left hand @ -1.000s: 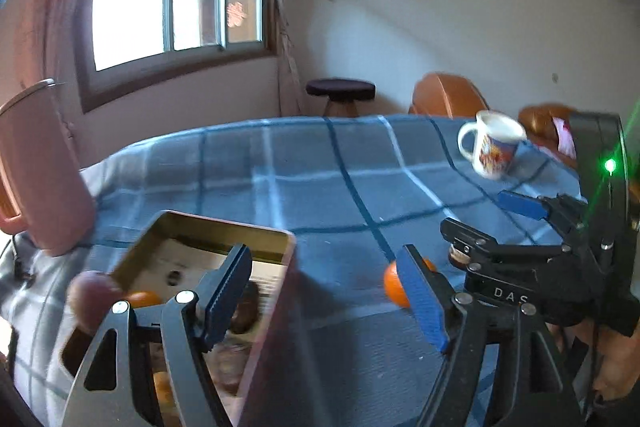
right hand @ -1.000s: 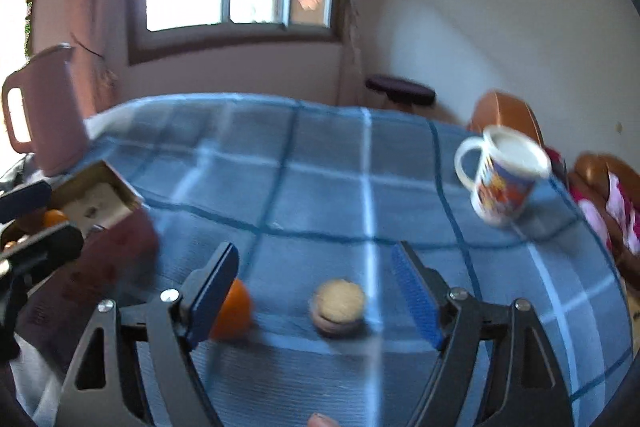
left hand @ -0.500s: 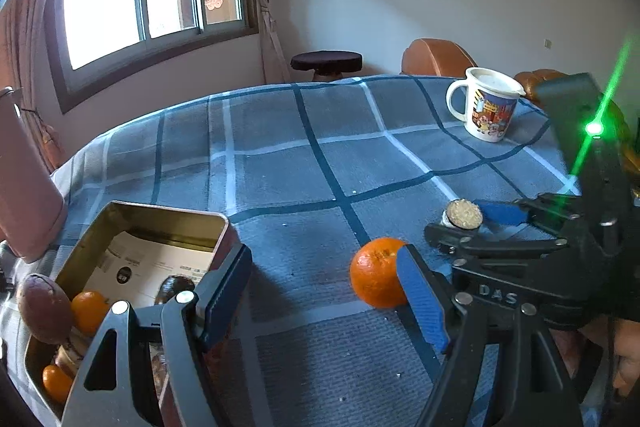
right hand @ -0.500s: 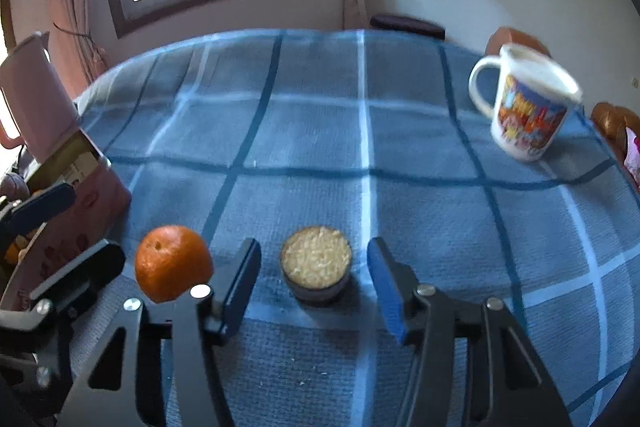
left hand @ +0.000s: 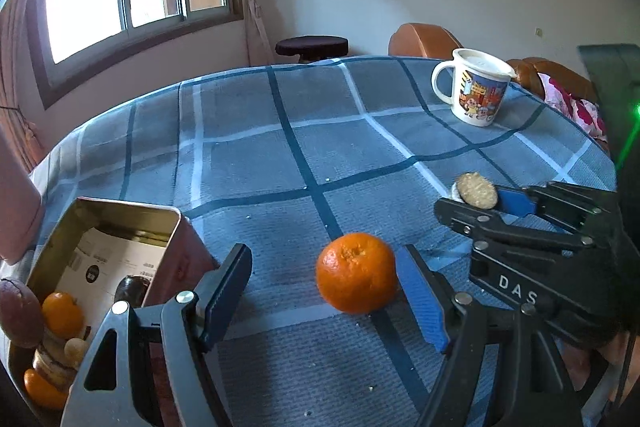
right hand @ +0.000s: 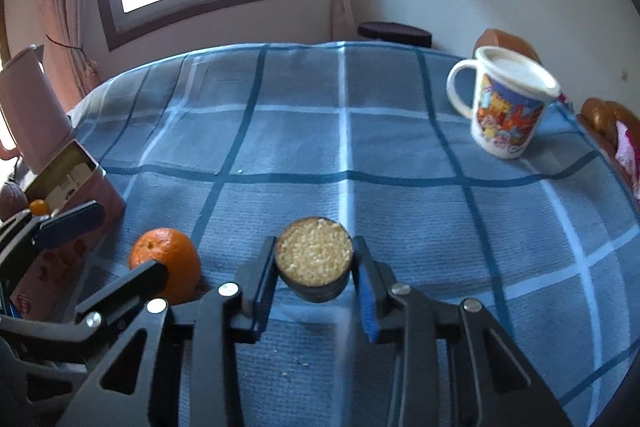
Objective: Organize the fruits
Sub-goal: 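Grasp the grainy-topped cylinder with the right tool while the left tool grasps the orange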
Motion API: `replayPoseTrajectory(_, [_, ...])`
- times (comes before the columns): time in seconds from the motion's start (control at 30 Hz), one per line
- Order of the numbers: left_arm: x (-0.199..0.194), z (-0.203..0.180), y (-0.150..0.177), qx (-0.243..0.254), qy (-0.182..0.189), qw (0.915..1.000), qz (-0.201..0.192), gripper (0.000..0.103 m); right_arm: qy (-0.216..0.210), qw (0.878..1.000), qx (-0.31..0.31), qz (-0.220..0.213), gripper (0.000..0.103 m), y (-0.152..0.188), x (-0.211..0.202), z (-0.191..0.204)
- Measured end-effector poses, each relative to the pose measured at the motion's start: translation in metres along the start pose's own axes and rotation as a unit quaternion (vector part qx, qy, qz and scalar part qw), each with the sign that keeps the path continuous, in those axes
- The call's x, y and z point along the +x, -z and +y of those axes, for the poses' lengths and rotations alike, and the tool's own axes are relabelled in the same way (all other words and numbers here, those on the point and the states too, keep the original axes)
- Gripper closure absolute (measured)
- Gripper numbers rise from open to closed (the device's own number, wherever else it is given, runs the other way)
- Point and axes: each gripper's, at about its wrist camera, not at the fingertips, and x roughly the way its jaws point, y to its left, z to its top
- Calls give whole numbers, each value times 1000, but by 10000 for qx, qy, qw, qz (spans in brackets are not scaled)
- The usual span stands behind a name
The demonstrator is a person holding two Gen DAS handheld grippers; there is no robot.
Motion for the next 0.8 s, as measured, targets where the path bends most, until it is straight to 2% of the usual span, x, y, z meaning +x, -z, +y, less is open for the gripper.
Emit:
replayPoseTrajectory(0.33, [12, -3, -5, -38, 58, 9998, 165, 27, 429, 9989, 90, -181, 64, 3, -11, -9])
replayPoseTrajectory(0.57, [25, -15, -5, 225, 144, 9986, 456, 28, 500, 9983, 20, -299, 64, 3, -16, -5])
replayPoseTrajectory(0.6, [26, -15, -6, 207, 169, 9985, 481, 35, 488, 9984, 24, -299, 64, 3, -16, -5])
replayPoseTrajectory(0.63, [28, -14, -5, 182, 203, 9983, 512, 48, 476, 9984, 30, -299, 64, 3, -15, -5])
replayPoseTrajectory(0.67, [30, -12, -5, 144, 304, 9978, 580, 51, 455, 9985, 35, -303, 64, 3, -15, -6])
replayPoseTrajectory(0.8, [31, -12, -5, 112, 387, 9975, 589, 53, 405, 9986, 32, -340, 64, 4, -17, -6])
